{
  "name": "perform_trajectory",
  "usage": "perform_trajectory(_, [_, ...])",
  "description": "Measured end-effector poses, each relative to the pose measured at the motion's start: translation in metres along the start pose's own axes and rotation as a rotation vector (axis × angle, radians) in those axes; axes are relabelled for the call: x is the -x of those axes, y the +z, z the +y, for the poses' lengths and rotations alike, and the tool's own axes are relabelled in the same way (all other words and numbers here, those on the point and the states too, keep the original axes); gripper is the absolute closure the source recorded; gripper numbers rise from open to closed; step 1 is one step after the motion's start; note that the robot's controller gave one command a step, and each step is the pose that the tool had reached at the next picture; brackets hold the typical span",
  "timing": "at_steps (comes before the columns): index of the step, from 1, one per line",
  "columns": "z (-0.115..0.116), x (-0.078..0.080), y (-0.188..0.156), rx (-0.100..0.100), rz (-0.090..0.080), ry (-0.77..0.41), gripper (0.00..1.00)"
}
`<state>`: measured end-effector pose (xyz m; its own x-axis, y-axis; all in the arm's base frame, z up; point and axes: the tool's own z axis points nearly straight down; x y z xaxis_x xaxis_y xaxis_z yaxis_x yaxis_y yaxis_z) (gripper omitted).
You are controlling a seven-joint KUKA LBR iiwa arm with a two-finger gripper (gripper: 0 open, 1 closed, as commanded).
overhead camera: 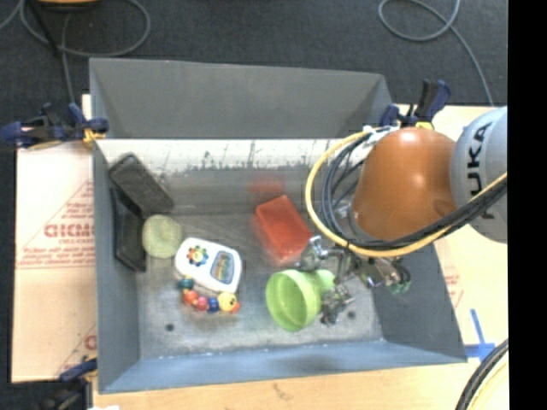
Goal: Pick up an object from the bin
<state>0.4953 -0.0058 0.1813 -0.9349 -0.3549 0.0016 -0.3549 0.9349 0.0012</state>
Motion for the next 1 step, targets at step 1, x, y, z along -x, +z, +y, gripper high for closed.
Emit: perform_trajectory(1, [-0.0051,-0.0015,-0.0502,-0.002,-0.003,-0.046,1.0])
